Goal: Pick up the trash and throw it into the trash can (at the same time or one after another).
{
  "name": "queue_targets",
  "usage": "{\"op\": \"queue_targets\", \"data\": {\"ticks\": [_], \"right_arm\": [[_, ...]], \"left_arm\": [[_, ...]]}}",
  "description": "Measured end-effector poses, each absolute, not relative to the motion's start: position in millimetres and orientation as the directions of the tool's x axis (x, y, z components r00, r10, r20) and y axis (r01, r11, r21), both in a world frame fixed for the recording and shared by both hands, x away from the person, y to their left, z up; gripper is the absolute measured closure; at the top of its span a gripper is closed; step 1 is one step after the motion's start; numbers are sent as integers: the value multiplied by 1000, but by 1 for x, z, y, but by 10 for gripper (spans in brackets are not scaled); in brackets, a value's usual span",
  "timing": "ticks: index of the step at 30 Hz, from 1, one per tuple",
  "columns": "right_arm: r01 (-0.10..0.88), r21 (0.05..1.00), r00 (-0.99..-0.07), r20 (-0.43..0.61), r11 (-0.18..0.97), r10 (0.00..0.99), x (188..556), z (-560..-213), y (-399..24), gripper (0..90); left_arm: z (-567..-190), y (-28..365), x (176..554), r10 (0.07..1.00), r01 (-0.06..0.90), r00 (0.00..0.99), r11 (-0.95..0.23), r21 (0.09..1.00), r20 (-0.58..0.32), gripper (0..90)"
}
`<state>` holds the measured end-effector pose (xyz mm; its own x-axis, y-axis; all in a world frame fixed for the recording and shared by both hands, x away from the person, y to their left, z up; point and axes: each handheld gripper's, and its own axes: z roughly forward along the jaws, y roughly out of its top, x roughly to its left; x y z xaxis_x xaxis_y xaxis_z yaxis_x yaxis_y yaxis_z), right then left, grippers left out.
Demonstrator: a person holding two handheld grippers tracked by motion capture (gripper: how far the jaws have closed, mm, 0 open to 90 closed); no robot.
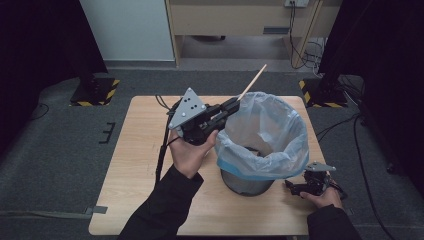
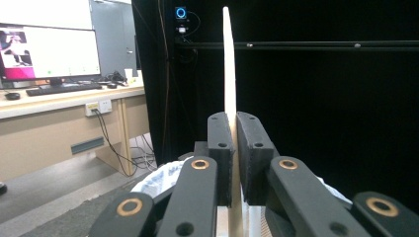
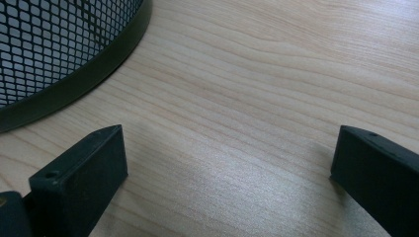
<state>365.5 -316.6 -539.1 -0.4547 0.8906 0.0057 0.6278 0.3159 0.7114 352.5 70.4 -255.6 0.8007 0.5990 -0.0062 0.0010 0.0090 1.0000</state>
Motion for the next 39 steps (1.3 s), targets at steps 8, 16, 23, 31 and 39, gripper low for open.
{"op": "queue_targets", "data": {"ticks": [8, 16, 23, 31, 39], "right_arm": [[628, 711, -455, 6, 316, 891, 365, -539, -317, 10], [626, 712, -455, 3, 318, 890, 366, -539, -317, 10], [626, 712, -455, 3, 318, 890, 366, -539, -317, 10], [628, 711, -455, 6, 316, 891, 365, -539, -317, 10], [628, 712, -455, 6, 316, 891, 365, -539, -317, 10]], "left_arm": [[-256, 50, 361, 583, 15, 813, 2, 1000, -13, 851], [-258, 30, 371, 571, 30, 821, -25, 999, -11, 851], [-261, 19, 379, 565, 42, 825, -58, 997, -2, 851], [-261, 25, 379, 550, 48, 835, -46, 998, -15, 726], [-257, 63, 367, 588, 29, 809, -25, 999, -9, 666]]}}
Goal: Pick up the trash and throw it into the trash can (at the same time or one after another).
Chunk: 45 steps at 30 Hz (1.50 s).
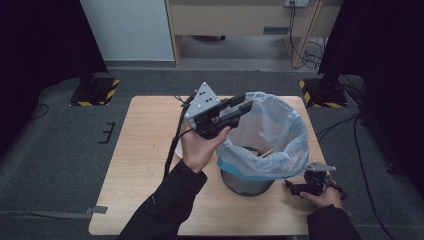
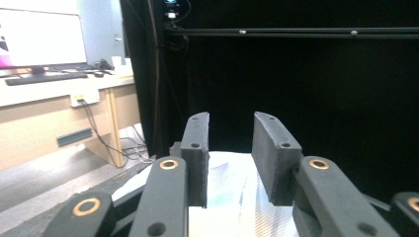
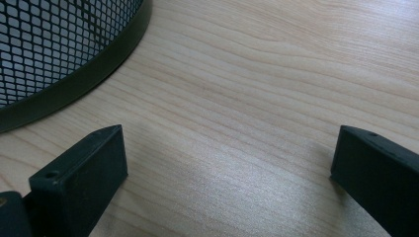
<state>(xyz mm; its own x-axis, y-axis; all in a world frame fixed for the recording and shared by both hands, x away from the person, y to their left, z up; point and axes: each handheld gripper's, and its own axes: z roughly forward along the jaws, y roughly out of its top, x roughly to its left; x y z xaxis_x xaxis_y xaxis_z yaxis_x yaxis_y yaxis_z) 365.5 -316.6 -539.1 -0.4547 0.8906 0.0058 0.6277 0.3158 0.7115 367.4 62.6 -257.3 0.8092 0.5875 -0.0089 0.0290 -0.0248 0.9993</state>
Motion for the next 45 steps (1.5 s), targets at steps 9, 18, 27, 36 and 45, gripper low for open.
{"op": "queue_targets", "data": {"ticks": [9, 18, 27, 36, 45], "right_arm": [[630, 709, -455, 7, 316, 891, 365, -539, -317, 10], [630, 709, -454, 7, 316, 891, 365, -539, -317, 10], [630, 709, -454, 7, 316, 891, 365, -539, -317, 10], [630, 709, -455, 7, 316, 891, 365, -539, -317, 10], [630, 709, -455, 7, 316, 891, 365, -539, -317, 10]], "left_arm": [[-270, 118, 362, 670, 44, 742, -38, 998, -7, 595], [-307, 159, 371, 740, 120, 672, -63, 991, -35, 523], [-365, 191, 391, 812, 261, 578, -87, 961, -83, 457], [-422, 207, 405, 854, 391, 503, -85, 917, -135, 375], [-462, 213, 421, 885, 495, 452, -142, 857, -114, 335]]}}
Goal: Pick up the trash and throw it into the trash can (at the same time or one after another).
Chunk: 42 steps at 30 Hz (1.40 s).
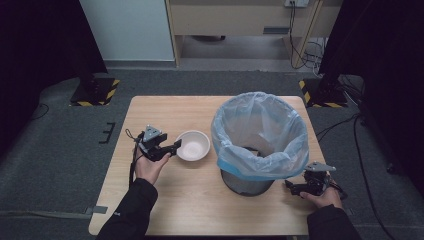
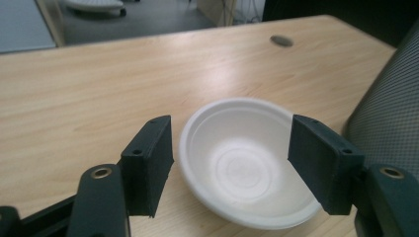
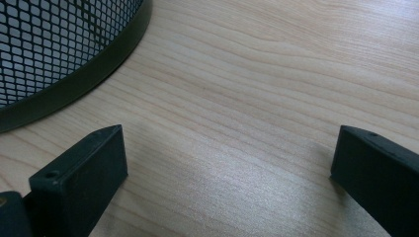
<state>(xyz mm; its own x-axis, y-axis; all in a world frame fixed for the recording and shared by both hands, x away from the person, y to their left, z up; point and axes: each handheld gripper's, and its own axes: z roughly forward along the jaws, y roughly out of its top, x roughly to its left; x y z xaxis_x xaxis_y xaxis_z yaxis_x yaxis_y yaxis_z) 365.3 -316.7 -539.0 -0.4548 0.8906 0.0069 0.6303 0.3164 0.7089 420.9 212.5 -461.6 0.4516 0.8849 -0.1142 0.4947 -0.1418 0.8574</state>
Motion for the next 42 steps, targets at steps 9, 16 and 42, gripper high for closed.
{"op": "queue_targets", "data": {"ticks": [9, 16, 42], "right_arm": [[630, 709, -455, 7, 316, 891, 365, -539, -317, 10], [630, 709, -455, 7, 316, 891, 365, -539, -317, 10], [630, 709, -455, 7, 316, 891, 365, -539, -317, 10]], "left_arm": [[-485, 214, 434, 896, 566, 423, -145, 812, -135, 340], [-501, 218, 440, 905, 614, 397, -139, 777, -152, 377], [-504, 199, 440, 871, 634, 454, -170, 754, -186, 775]]}}
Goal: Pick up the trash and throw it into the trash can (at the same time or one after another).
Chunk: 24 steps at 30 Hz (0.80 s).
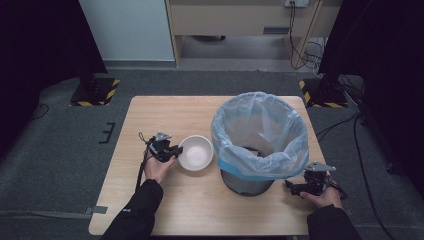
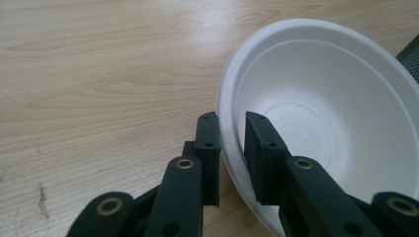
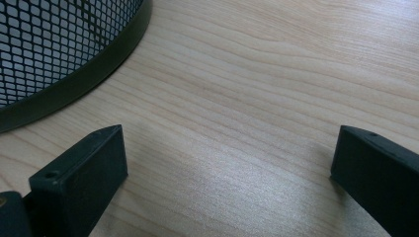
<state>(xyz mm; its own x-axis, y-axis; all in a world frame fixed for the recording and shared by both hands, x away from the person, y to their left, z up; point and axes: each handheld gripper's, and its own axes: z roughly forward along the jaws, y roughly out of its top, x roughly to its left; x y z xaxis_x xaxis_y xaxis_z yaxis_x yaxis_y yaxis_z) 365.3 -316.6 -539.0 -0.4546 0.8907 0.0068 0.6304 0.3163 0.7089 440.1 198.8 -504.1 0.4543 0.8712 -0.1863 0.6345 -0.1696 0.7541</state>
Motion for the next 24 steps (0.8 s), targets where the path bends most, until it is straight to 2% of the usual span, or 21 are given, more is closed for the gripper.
{"op": "queue_targets", "data": {"ticks": [6, 15, 24], "right_arm": [[630, 709, -455, 7, 316, 891, 365, -539, -317, 10], [630, 709, -455, 7, 316, 891, 365, -539, -317, 10], [630, 709, -455, 7, 317, 890, 365, -539, -317, 10]], "left_arm": [[-495, 194, 435, 856, 603, 481, -167, 780, -188, 820], [-470, 189, 425, 847, 532, 515, -195, 824, -133, 837], [-447, 202, 415, 863, 464, 496, -171, 869, -96, 846]]}}
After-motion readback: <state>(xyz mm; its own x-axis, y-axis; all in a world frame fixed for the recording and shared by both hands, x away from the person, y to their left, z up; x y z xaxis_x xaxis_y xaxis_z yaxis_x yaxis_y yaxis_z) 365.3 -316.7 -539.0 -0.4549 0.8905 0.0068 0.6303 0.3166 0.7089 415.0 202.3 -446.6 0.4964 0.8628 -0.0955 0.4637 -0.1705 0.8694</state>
